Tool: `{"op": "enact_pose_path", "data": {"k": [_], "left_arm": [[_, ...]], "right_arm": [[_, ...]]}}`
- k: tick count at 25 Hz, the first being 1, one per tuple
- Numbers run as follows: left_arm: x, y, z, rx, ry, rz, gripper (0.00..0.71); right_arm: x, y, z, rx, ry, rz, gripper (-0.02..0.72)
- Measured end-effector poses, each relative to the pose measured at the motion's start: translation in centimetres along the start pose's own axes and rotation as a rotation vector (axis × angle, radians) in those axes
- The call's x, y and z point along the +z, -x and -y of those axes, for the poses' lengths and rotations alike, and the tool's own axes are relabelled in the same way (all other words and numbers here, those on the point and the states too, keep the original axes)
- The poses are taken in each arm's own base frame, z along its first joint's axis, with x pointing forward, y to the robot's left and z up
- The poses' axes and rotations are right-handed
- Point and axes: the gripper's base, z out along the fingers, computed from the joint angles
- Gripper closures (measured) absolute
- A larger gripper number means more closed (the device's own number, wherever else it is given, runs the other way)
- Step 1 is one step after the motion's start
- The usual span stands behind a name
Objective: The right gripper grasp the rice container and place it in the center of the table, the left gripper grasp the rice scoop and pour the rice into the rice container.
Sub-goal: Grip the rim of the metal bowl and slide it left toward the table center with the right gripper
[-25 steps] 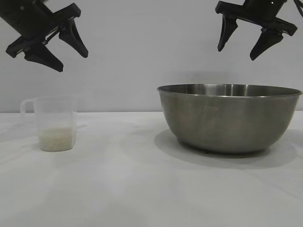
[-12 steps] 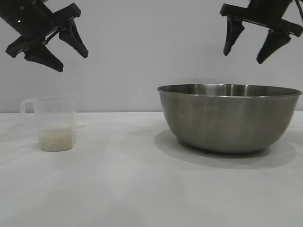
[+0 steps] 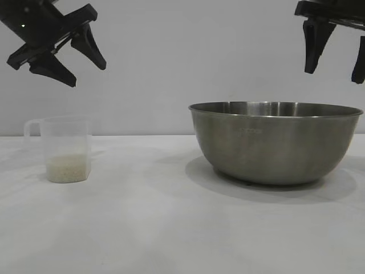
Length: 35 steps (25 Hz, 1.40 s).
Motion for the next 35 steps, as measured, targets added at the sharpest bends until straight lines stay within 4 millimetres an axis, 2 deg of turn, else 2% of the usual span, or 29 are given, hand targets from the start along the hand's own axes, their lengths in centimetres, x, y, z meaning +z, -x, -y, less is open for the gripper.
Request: {"op": "enact_pose_path", "data": {"k": [6,7,13,19,22,30,35], "left_arm": [[0.0,0.0,0.0,0.0,0.0,0.0,0.272],[0.0,0.0,0.0,0.0,0.0,0.0,0.272],[0.0,0.0,0.0,0.0,0.0,0.0,0.272],[0.0,0.0,0.0,0.0,0.0,0.0,0.272],[0.0,0.0,0.0,0.0,0.0,0.0,0.272],[0.0,0.0,0.0,0.001,0.0,0.0,0.272],[0.0,0.0,0.0,0.001,0.0,0.0,0.272]], "right_arm": [[3.3,-1.1,0.7,0.032,0.019,-0.11,0.166],[3.9,-1.0,0.8,0.038,0.023,-0.123,0.229],[6.8,-0.5,1.3,0.07,0.054,-0.146,0.447],[8.0,-0.4,1.1,0.083,0.085,-0.157,0.703],[8.3,-0.5,0.0,0.052,0.083,-0.166,0.703],[9.6,-1.3,-5.8,-0.078,0.097,-0.203,0.703],[9.9,-1.3,-6.7,-0.085,0.115,-0.192,0.703]]}}
